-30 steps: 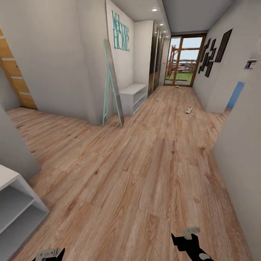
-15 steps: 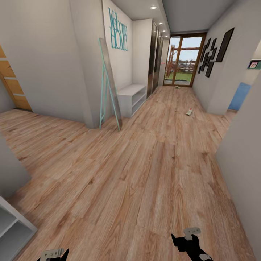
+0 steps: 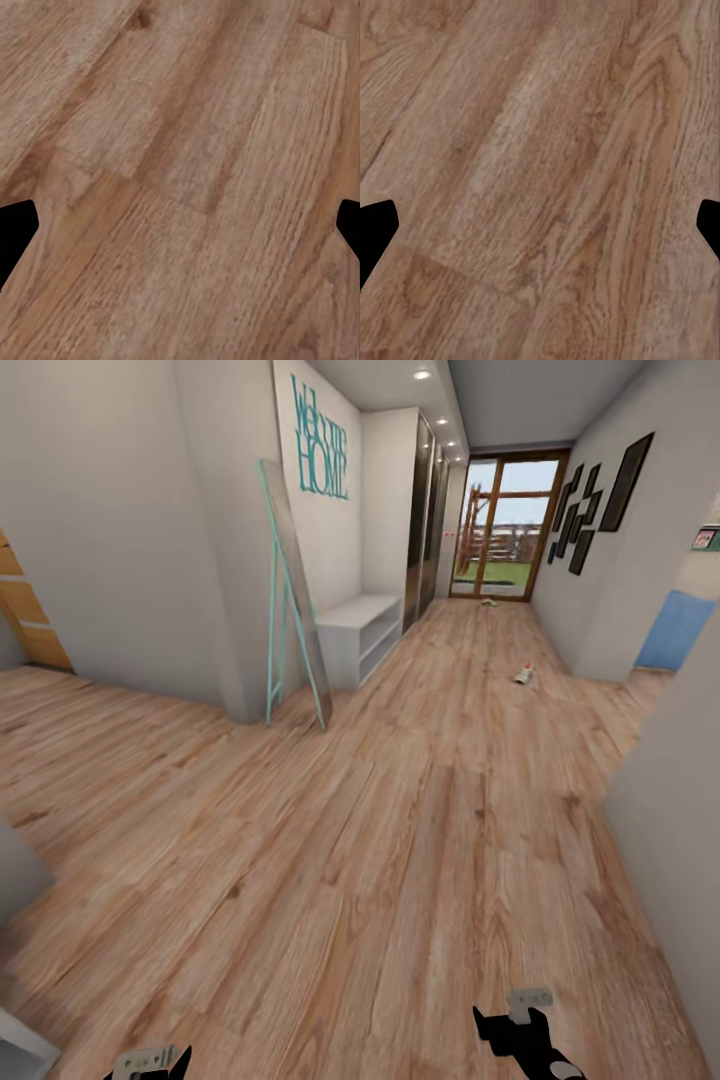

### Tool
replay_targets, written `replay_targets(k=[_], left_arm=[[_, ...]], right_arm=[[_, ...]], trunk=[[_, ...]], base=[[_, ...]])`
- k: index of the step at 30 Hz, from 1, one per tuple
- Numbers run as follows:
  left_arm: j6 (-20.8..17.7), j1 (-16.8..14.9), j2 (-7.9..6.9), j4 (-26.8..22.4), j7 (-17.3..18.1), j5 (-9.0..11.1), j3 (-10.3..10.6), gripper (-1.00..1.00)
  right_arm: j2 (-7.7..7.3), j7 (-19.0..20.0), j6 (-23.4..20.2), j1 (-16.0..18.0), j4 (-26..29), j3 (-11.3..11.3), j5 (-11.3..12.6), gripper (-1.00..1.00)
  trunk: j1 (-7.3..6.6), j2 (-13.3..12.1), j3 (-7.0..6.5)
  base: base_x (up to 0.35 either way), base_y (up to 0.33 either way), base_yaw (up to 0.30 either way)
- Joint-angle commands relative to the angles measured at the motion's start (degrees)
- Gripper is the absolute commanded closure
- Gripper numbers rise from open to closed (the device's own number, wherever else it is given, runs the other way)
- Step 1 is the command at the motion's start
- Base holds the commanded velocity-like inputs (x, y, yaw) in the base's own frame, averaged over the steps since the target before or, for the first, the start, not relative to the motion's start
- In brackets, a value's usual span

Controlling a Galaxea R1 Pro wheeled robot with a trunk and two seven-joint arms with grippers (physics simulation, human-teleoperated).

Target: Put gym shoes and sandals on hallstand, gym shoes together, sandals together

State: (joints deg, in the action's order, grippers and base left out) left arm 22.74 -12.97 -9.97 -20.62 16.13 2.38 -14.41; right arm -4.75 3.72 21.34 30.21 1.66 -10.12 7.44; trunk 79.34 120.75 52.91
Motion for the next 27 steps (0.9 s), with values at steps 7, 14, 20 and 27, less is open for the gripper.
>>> replay_targets(k=[7,14,20,27], left_arm=[[0.0,0.0,0.03,0.1,0.6,0.3,-0.4,-1.00],[0.0,0.0,0.03,0.1,0.6,0.4,-0.4,-1.00],[0.0,0.0,0.03,0.1,0.6,0.4,-0.4,-1.00],[0.0,0.0,0.03,0.1,0.6,0.5,-0.4,-1.00]], right_arm=[[0.00,0.3,0.2,0.0,-0.1,-0.3,0.6,-1.00],[0.01,0.3,0.2,0.0,-0.1,-0.3,0.6,-1.00],[0.01,0.3,0.2,-0.1,-0.1,-0.3,0.6,-1.00],[0.01,0.3,0.2,-0.1,-0.1,-0.3,0.6,-1.00]], trunk=[[0.03,0.0,-0.30],[0.03,0.0,-0.76],[0.03,0.0,-1.19],[0.03,0.0,-1.69]], base=[[0.340,-0.002,-0.127],[0.340,0.000,-0.163],[0.340,0.022,-0.161],[0.340,0.074,-0.148]])
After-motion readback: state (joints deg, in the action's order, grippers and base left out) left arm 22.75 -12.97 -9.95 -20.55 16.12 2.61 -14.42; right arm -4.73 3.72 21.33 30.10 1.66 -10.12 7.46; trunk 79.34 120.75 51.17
